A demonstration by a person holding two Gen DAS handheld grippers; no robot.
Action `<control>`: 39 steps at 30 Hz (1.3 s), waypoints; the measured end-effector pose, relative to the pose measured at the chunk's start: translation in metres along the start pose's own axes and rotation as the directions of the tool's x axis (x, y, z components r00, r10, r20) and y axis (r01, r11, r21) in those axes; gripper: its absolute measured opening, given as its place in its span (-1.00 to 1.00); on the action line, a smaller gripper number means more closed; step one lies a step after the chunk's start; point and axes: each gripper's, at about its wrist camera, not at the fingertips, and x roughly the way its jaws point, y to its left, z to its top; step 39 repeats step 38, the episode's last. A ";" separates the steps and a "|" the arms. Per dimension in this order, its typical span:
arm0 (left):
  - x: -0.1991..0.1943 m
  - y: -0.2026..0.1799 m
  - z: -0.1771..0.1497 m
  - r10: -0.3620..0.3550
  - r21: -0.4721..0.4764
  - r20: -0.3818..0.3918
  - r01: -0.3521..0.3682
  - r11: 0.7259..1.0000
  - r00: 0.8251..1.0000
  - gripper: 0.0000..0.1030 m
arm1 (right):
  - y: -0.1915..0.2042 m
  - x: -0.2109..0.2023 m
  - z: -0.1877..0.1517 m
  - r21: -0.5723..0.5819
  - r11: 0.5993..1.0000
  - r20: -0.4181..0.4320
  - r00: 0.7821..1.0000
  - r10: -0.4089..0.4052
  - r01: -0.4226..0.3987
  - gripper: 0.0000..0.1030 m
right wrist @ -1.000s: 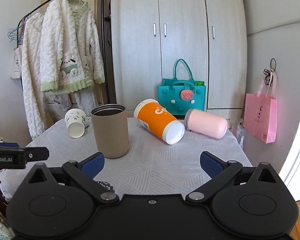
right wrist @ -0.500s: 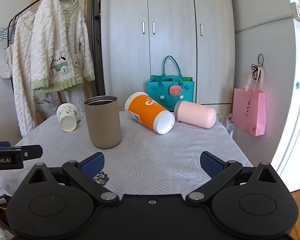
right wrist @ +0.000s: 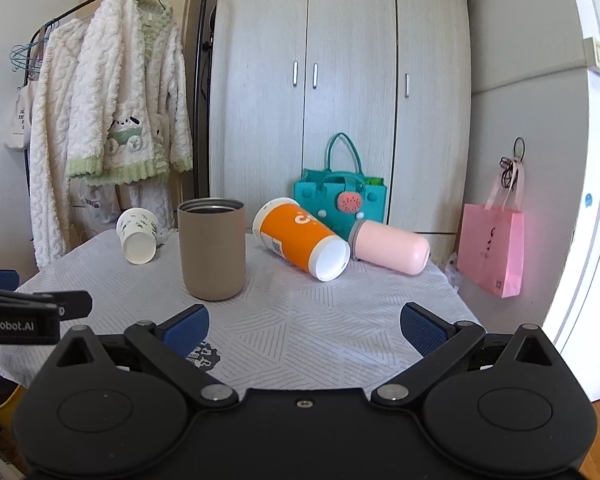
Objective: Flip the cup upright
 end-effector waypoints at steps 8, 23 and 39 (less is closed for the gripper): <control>-0.004 0.002 -0.001 0.006 0.002 0.001 -0.006 1.000 1.000 1.00 | 0.005 -0.010 0.001 -0.011 1.000 0.025 1.000 -0.013 0.013 1.00; -0.010 0.010 0.001 0.000 -0.051 0.016 0.001 0.999 1.000 1.00 | 0.009 -0.018 -0.001 -0.018 0.999 0.031 0.999 -0.033 0.033 1.00; -0.004 0.005 -0.003 0.018 -0.027 -0.007 -0.018 0.999 1.000 1.00 | 0.011 -0.014 -0.003 -0.024 0.999 0.013 0.999 -0.031 0.032 1.00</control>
